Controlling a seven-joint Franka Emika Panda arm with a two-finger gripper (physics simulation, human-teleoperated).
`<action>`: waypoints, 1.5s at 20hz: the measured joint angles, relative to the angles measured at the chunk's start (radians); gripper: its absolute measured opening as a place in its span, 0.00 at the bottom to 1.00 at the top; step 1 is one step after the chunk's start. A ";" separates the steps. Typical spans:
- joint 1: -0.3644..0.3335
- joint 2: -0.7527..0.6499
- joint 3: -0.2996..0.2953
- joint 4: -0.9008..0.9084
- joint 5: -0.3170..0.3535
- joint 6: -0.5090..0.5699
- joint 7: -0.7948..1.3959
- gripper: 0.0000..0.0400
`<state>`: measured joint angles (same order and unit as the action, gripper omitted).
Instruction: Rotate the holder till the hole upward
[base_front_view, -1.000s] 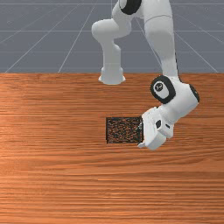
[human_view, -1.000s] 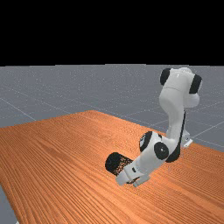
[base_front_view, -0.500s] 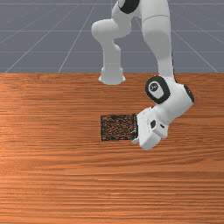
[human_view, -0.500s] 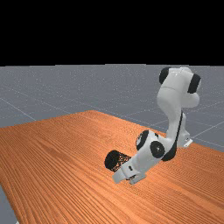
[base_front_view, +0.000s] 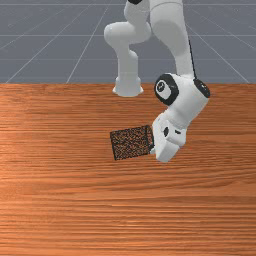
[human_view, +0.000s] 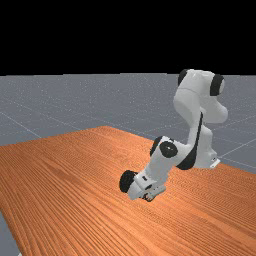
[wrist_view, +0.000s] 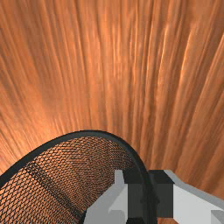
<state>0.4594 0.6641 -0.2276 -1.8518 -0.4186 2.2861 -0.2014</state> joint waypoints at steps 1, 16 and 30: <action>0.017 -0.030 -0.016 -0.004 -0.014 -0.029 0.005 0.08; -0.121 -0.485 -0.114 -0.541 0.627 -0.125 -0.778 0.11; -0.641 -0.269 -0.238 -0.234 0.615 0.129 -1.544 0.97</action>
<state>-0.1815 0.3954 -0.4660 -2.0858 0.1960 2.4151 -1.7453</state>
